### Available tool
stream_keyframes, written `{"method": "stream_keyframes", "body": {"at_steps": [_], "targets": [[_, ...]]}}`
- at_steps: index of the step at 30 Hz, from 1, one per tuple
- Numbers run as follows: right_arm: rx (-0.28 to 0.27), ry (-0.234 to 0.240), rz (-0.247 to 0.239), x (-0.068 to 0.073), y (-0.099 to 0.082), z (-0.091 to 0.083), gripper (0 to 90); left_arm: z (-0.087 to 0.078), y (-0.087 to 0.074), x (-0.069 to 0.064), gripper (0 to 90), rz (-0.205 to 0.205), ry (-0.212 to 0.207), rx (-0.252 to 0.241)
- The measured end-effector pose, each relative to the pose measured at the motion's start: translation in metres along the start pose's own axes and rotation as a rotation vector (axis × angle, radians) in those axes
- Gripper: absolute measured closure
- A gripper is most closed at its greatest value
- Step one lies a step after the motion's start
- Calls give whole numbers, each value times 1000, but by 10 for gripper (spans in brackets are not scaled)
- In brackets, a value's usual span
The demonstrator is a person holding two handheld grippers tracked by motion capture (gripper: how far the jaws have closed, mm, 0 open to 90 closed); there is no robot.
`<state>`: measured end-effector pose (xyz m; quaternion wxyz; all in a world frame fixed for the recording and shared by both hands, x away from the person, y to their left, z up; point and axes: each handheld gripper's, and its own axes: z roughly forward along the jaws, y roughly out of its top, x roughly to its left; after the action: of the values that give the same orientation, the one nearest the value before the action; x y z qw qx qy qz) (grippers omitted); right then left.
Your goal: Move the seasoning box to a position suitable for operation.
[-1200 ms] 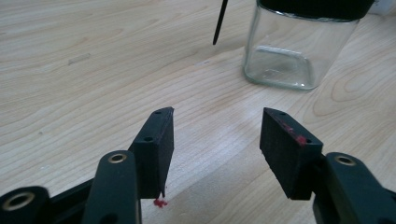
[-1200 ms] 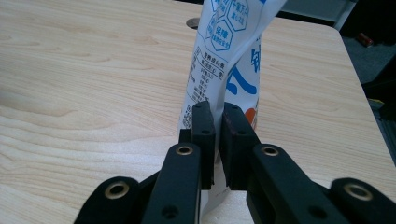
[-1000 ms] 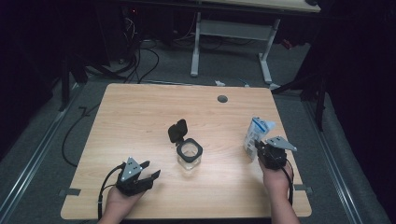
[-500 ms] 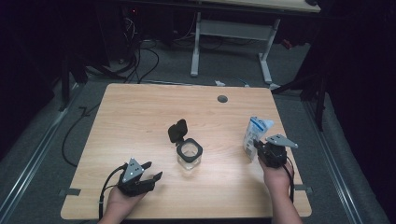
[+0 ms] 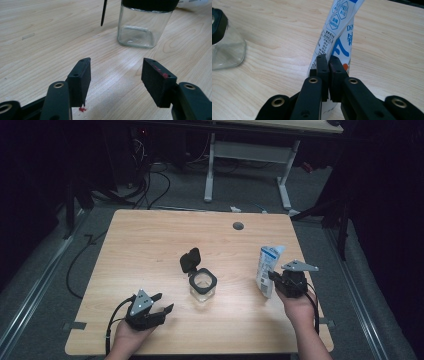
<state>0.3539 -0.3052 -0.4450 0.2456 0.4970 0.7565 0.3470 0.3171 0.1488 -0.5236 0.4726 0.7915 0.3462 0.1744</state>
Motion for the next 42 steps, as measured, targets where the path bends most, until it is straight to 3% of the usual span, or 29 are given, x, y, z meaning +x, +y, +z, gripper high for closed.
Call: {"method": "stream_keyframes", "body": {"at_steps": [14,20,24,42], "targets": [[107,69,-58,11,16,-11,886,1,0,0,411,2,-5,-1],[140,115,-61,15,19,-14,886,0,0,0,411,0,-10,-10],[185,121,-93,20,21,-15,886,-1,0,-1,411,4,-9,-12],[325,172,-143,37,30,-26,890,0,0,-4,409,14,-39,-26]]}}
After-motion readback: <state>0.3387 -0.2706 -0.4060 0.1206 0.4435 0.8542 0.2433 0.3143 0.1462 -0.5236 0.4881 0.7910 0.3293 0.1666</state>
